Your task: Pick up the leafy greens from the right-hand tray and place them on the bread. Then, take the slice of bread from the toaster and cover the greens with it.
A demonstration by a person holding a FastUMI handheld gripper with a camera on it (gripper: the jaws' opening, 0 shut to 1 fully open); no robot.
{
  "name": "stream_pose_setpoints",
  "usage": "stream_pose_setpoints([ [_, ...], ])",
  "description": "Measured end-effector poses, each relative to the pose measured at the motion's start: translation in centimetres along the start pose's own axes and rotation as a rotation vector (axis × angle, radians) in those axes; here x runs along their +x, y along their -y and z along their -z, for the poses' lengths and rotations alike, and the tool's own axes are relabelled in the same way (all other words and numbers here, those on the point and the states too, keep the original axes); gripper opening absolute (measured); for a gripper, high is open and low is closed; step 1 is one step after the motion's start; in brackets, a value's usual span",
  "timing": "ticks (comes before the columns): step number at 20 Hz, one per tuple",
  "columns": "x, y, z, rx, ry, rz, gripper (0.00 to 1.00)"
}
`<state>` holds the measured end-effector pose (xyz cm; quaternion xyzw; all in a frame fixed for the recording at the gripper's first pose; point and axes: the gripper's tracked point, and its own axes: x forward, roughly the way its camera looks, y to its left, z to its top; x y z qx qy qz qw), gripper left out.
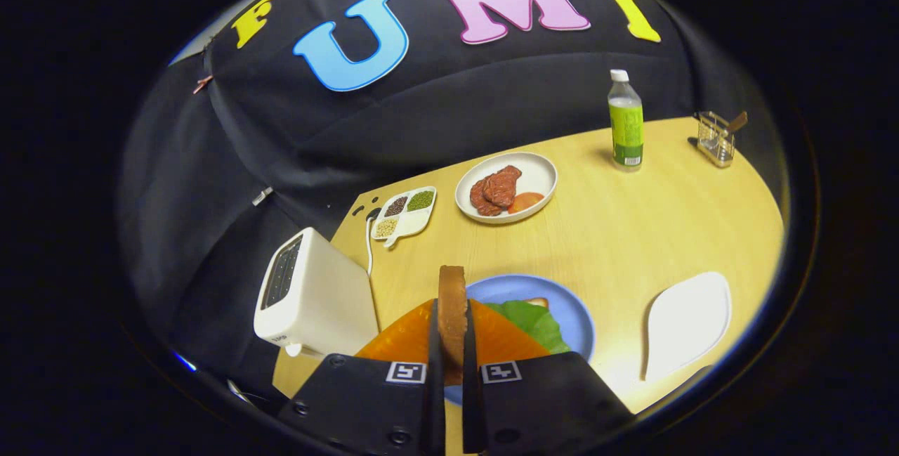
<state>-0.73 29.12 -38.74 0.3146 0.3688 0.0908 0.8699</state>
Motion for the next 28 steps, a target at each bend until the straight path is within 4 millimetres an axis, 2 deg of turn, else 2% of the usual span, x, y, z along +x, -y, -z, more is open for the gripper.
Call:
stream_pose_setpoints([
  [3,1.7,2.0,1.8,0.072,-0.039,0.013,0.14],
  [8,2.6,6.6,2.4,0.077,-0.046,0.081,0.15],
  [9,2.6,7.4,2.5,0.065,-0.049,0.096,0.18],
  [10,2.8,8.0,2.6,0.054,-0.057,0.105,0.26],
  [12,3.0,8.6,2.8,0.046,-0.071,0.115,0.33],
  [14,3.0,9.5,2.8,0.023,-0.078,0.143,0.36],
  [15,2.9,10.1,3.0,-0.003,-0.088,0.162,0.45],
  [16,2.6,10.6,2.9,-0.028,-0.097,0.181,0.55],
  [18,1.9,11.3,2.9,-0.066,-0.104,0.202,0.58],
  [20,1.1,11.1,2.2,-0.078,-0.082,0.186,0.67],
  [21,0.2,10.6,1.9,-0.091,-0.069,0.174,0.74],
  [22,-0.4,10.6,1.3,-0.107,-0.059,0.166,0.90],
  [25,-2.8,10.5,-0.6,-0.168,-0.026,0.154,0.97],
  [28,-5.3,9.5,-3.3,-0.206,0.013,0.127,0.99],
])
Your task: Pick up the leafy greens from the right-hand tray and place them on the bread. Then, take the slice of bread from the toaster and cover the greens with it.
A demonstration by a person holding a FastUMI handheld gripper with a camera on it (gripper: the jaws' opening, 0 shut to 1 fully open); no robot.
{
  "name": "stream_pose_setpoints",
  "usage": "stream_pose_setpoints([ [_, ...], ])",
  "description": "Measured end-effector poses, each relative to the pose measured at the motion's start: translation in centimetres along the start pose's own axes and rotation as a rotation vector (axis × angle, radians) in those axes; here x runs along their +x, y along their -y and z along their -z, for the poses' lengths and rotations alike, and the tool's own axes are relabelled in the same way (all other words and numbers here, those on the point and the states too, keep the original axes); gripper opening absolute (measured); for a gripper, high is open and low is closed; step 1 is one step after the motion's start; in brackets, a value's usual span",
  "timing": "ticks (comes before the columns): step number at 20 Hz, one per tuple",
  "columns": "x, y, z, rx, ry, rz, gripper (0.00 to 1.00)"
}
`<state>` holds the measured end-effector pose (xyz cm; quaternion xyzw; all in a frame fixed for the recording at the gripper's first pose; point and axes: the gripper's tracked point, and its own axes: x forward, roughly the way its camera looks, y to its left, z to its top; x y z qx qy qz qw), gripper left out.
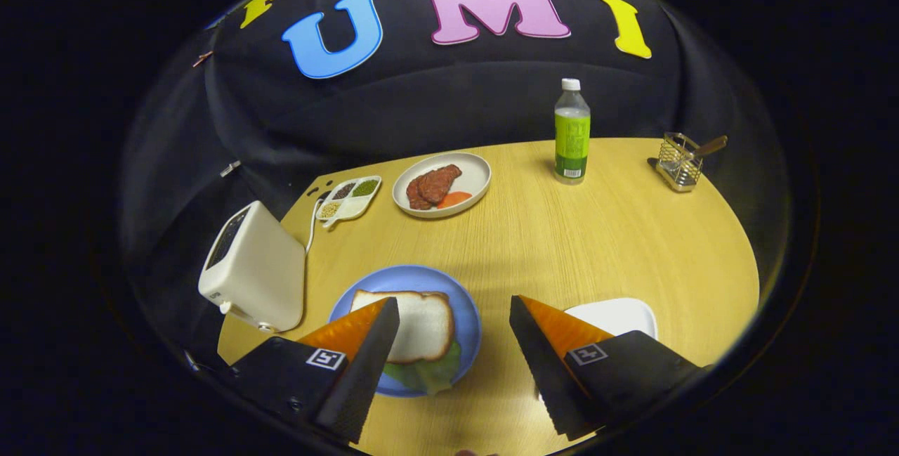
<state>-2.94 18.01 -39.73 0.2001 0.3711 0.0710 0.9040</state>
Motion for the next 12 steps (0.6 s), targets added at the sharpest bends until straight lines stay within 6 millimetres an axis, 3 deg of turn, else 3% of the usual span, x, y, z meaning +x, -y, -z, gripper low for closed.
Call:
stream_pose_setpoints([
  [7,-7.4,-1.4,-9.7,-0.129,0.179,-0.079,0.99],
  [12,-11.9,-2.2,-14.4,-0.179,0.281,-0.127,0.99],
])
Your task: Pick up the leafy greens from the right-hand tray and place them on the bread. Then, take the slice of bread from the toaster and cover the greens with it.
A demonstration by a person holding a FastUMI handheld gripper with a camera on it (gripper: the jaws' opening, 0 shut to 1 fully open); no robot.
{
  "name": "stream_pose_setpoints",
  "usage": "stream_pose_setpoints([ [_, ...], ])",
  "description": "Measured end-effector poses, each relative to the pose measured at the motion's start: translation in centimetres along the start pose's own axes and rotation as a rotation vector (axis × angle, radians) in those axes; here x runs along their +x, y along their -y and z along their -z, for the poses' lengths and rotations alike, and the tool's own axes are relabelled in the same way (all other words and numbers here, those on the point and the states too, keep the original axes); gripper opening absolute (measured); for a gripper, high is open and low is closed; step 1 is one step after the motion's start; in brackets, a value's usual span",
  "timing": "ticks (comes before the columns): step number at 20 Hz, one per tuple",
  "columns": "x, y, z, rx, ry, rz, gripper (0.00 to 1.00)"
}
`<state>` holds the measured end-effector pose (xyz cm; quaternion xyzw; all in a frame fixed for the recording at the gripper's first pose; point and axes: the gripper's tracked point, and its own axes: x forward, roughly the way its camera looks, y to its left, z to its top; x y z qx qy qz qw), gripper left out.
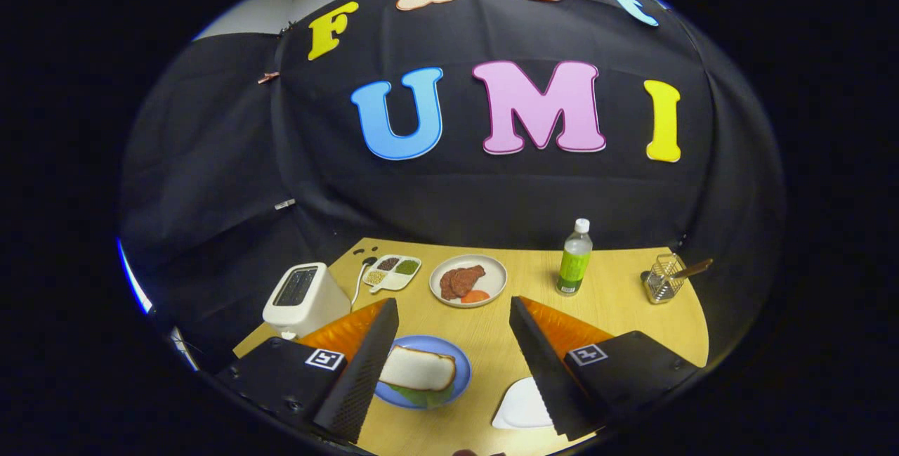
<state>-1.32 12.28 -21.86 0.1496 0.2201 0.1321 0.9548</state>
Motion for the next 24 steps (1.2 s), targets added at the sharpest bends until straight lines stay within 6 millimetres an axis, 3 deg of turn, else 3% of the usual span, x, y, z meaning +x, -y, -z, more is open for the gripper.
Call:
stream_pose_setpoints([
  [6,-3.7,0.9,-4.1,-0.115,0.099,-0.001,0.99],
  [12,-6.2,0.6,-3.9,-0.152,0.126,-0.024,0.99],
  [24,-6.7,1.8,-4.6,-0.150,0.158,-0.020,0.98],
])
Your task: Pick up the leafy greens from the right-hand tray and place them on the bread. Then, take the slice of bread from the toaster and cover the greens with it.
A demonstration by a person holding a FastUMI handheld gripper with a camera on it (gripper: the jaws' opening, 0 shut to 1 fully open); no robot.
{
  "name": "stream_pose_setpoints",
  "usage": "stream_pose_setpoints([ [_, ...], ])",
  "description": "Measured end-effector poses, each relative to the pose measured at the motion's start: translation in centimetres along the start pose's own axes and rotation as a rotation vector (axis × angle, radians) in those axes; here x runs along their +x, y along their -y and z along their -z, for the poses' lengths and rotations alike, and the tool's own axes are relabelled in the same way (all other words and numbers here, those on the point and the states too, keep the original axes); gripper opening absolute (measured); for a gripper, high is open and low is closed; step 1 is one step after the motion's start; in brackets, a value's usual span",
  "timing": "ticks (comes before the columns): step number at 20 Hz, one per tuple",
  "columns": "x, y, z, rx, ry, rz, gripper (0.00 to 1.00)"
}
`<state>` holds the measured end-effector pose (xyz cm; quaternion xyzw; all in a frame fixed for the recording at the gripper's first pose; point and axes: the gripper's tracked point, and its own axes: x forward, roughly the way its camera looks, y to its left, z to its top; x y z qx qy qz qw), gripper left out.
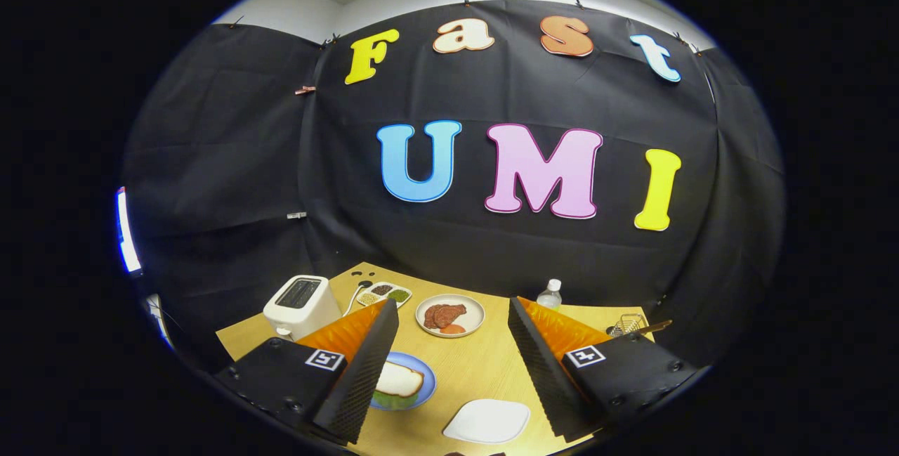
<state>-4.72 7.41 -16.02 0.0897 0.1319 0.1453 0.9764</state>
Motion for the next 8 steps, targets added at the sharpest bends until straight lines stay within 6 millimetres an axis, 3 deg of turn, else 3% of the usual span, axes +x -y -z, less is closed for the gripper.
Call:
stream_pose_setpoints([
  [8,-0.20,-0.03,-0.04,-0.014,0.007,-0.006,0.98],
])
